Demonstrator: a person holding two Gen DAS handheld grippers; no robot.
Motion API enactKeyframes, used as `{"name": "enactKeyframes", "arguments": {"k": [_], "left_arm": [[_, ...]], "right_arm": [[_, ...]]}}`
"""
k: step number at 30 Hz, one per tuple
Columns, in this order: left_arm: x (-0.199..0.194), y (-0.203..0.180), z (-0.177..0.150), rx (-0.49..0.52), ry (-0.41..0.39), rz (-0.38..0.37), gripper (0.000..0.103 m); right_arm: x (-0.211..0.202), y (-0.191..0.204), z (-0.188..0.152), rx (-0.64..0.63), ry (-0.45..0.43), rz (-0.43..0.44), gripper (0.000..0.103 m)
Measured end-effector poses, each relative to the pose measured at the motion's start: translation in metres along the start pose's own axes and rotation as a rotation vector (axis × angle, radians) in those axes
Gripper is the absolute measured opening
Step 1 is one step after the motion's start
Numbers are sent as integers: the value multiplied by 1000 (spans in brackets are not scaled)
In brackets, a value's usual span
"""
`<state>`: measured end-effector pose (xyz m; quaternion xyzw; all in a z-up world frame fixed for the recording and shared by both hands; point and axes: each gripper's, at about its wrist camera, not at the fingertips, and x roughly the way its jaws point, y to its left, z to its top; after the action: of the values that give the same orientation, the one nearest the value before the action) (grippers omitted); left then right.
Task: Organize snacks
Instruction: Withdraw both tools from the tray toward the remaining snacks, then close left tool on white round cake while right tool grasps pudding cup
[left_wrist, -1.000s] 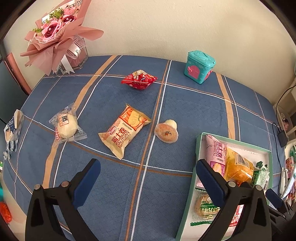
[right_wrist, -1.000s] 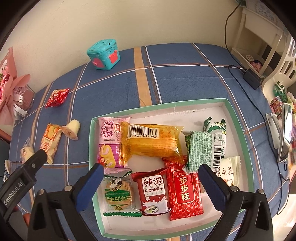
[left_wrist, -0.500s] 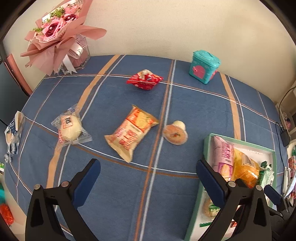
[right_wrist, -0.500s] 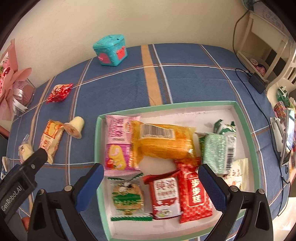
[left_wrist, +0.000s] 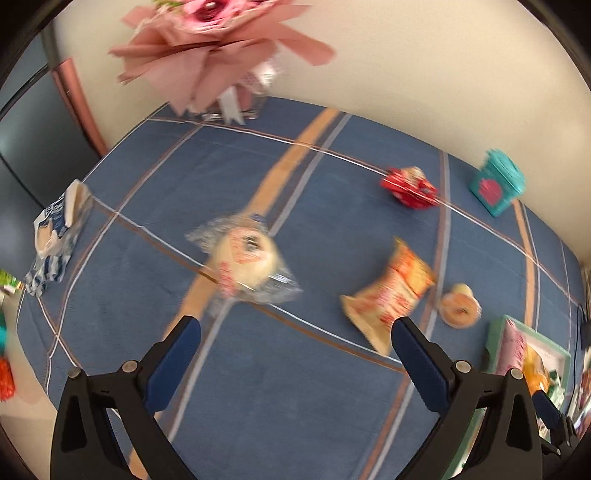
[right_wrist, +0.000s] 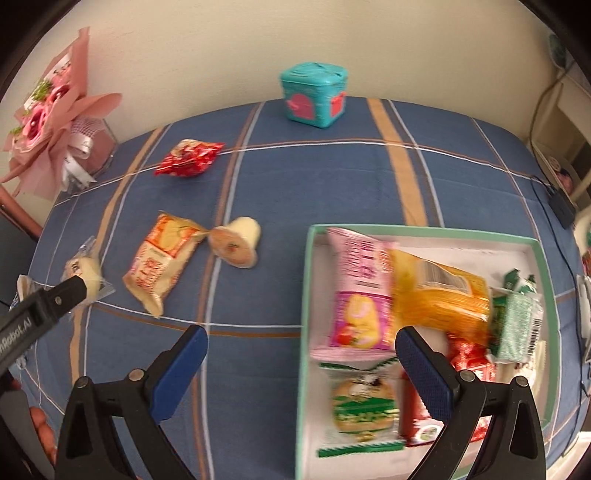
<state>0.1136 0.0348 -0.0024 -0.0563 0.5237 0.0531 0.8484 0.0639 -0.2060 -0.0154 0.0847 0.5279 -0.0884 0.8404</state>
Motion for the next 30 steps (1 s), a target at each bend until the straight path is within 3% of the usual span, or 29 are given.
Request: {"name": "enactKeyframes", "arguments": {"k": [11, 20, 25, 30], "left_arm": [[25, 40, 27, -125, 7, -29, 102], [64, 39, 38, -123, 33, -19, 101], [83, 42, 38, -131, 49, -20, 97], [92, 40, 36, -131, 53, -29, 84]], "right_arm": [[3, 22, 30, -4, -75, 56, 102], [41, 37, 50, -3, -45, 84, 87], [64, 46, 56, -25, -21, 83, 78], [77, 48, 58, -24, -5, 73, 72]]}}
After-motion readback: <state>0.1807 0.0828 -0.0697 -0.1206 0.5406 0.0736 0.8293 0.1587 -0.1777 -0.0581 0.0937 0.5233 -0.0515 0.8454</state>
